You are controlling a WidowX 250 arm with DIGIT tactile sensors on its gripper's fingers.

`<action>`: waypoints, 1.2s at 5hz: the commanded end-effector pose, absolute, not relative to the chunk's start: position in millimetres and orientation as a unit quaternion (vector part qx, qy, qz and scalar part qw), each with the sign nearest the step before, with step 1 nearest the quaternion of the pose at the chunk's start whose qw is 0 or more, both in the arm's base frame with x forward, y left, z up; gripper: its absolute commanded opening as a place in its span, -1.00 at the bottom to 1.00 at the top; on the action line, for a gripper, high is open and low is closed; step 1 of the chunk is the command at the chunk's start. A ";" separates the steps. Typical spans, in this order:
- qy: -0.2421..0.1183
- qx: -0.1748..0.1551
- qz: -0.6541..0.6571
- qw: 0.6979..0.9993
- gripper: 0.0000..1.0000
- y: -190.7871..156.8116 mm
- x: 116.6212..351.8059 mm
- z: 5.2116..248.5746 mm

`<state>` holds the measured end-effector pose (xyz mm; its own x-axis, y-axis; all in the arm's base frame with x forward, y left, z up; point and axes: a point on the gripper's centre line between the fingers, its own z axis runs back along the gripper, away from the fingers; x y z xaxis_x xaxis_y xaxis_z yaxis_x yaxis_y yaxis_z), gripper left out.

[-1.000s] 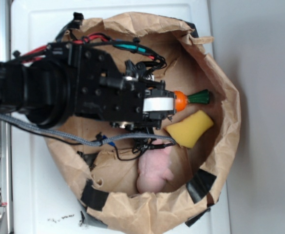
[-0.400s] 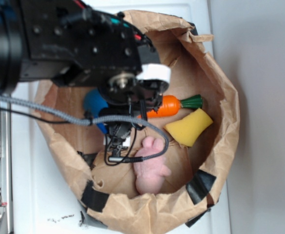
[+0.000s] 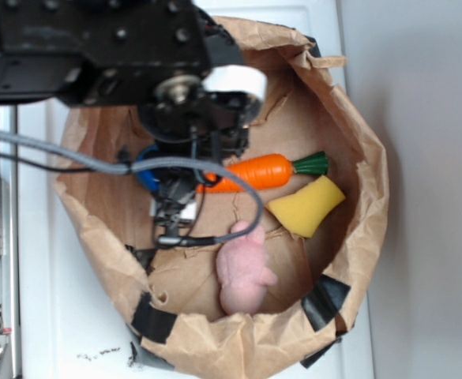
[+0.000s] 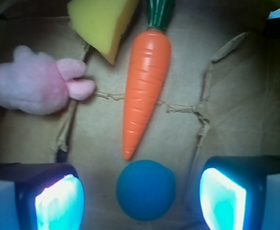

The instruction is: Grab the blue ball.

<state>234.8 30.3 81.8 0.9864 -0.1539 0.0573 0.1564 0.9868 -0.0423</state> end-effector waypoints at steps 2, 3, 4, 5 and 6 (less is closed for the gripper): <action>-0.038 0.061 -0.102 0.992 1.00 34.7 225.5 61.1; -0.040 0.074 -0.118 0.989 1.00 33.8 218.5 46.3; -0.042 0.066 -0.117 0.990 1.00 31.4 221.0 46.1; -0.040 0.065 -0.097 0.992 1.00 30.7 234.1 44.9; -0.042 0.067 -0.086 0.993 1.00 24.4 242.6 37.7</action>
<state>229.2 24.3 24.7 0.9851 -0.1704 0.0225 0.1660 0.9771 0.1331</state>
